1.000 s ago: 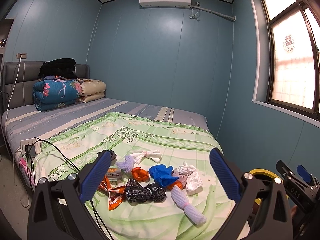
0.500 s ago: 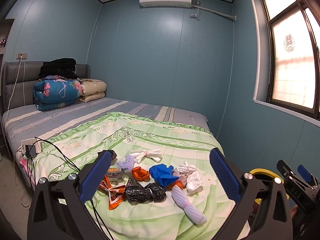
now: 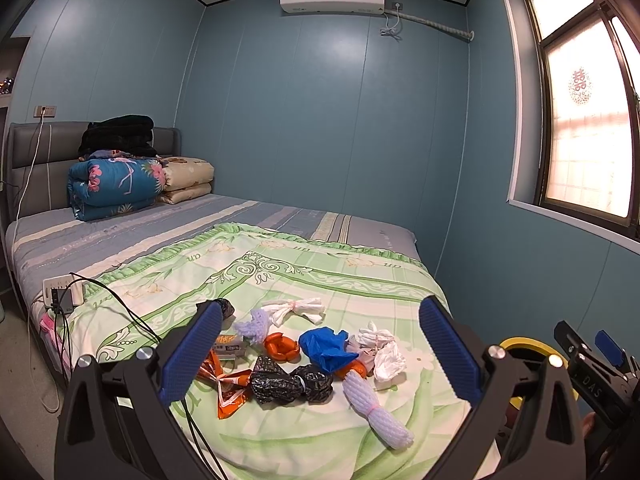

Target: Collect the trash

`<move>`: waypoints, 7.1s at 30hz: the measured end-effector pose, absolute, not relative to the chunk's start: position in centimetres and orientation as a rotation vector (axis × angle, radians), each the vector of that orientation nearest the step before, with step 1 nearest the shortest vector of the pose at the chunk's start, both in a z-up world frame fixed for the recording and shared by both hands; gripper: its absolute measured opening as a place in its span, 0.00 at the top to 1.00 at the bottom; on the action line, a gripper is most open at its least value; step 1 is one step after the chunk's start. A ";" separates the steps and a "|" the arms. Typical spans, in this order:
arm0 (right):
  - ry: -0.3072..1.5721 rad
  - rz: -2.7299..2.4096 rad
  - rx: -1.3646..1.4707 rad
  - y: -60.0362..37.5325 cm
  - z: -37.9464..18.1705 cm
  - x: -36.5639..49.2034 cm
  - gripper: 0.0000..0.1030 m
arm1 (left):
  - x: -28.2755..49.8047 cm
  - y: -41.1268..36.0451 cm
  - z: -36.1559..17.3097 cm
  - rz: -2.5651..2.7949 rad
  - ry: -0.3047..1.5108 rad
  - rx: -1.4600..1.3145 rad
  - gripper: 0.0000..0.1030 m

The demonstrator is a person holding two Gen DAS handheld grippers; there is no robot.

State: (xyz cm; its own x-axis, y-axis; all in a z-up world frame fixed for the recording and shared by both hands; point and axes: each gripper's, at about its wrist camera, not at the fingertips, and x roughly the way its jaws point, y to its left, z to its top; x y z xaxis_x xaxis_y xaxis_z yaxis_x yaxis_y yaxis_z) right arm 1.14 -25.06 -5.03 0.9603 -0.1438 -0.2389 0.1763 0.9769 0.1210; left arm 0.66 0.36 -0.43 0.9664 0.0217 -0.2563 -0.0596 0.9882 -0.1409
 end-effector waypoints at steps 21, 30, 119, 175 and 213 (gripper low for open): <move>0.240 -0.175 0.149 -25.2 -5.2 1.6 0.08 | 1.2 0.6 -0.4 0.069 0.274 -0.158 0.08; 0.289 -0.058 0.168 -25.8 -6.2 4.7 0.08 | 4.3 4.0 -0.6 0.105 0.322 -0.184 0.08; 0.677 0.471 0.200 -23.5 -11.2 22.4 0.85 | 27.7 17.1 -10.1 -0.083 0.591 -0.304 0.49; 0.445 -0.050 0.317 -48.0 -6.3 9.6 0.85 | 23.5 -27.2 -3.6 -0.789 0.564 0.039 0.49; 0.601 -0.248 0.483 -55.3 -14.2 12.9 0.65 | 27.1 -36.6 -12.9 -0.839 0.797 -0.014 0.16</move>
State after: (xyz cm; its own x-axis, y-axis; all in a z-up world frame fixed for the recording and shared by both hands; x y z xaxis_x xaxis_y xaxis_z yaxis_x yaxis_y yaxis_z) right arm 12.87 -55.32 -14.23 0.8002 -0.0843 -0.5938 0.3588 0.8607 0.3612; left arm 27.13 -36.59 -12.89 0.4015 -0.6690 -0.6255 0.6592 0.6852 -0.3098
